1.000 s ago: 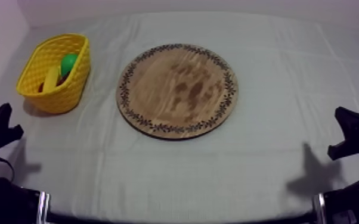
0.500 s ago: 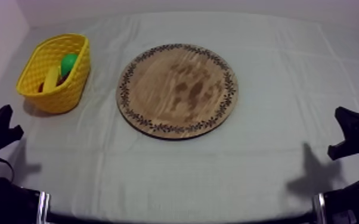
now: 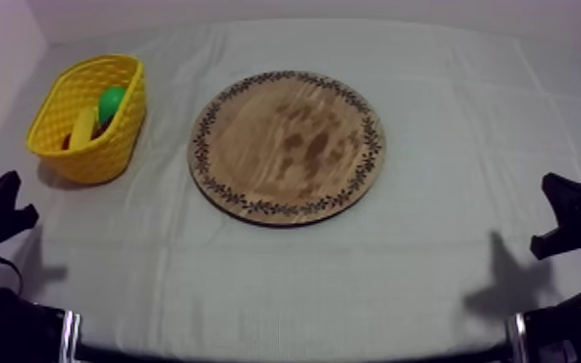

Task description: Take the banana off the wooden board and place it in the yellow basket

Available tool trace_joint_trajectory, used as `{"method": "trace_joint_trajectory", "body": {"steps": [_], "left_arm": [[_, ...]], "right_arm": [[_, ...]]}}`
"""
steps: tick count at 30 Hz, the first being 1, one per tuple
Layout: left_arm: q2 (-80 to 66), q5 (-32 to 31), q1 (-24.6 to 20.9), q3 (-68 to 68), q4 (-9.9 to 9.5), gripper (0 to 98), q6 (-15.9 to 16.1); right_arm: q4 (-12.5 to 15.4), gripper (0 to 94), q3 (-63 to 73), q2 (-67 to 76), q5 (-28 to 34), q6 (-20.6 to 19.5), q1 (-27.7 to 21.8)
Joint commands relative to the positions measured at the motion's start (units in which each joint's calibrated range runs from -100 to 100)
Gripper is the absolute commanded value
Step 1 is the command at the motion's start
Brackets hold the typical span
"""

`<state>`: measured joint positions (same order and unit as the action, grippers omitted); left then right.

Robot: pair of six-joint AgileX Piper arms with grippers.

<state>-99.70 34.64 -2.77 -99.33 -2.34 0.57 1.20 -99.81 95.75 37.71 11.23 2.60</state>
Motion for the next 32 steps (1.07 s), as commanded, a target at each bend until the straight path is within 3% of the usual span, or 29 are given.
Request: {"method": "trace_joint_trajectory", "body": {"steps": [1, 11, 20, 28, 32], "left_arm": [[0.0, 0.0, 0.4, -0.1, 0.12, 0.0, 0.3], [0.0, -2.1, 2.1, -0.6, 0.15, 0.0, 2.0], [0.0, -1.6, 1.0, -0.6, -0.02, 0.8, 0.7], [0.0, -1.6, 0.9, -0.6, -0.03, 4.2, -10.1], [0.0, -1.6, 0.8, -0.6, -0.03, 1.1, -12.0]], "right_arm": [[0.0, 0.3, 0.0, 0.0, 0.0, 0.0, 0.0], [0.0, 0.3, 0.0, 0.0, 0.0, 0.0, 0.0], [0.0, 0.3, 0.0, 0.0, 0.0, 0.0, 0.0], [0.0, 0.3, 0.0, 0.0, 0.0, 0.0, 0.0], [0.0, 0.3, 0.0, 0.0, 0.0, 0.0, 0.0]]}}
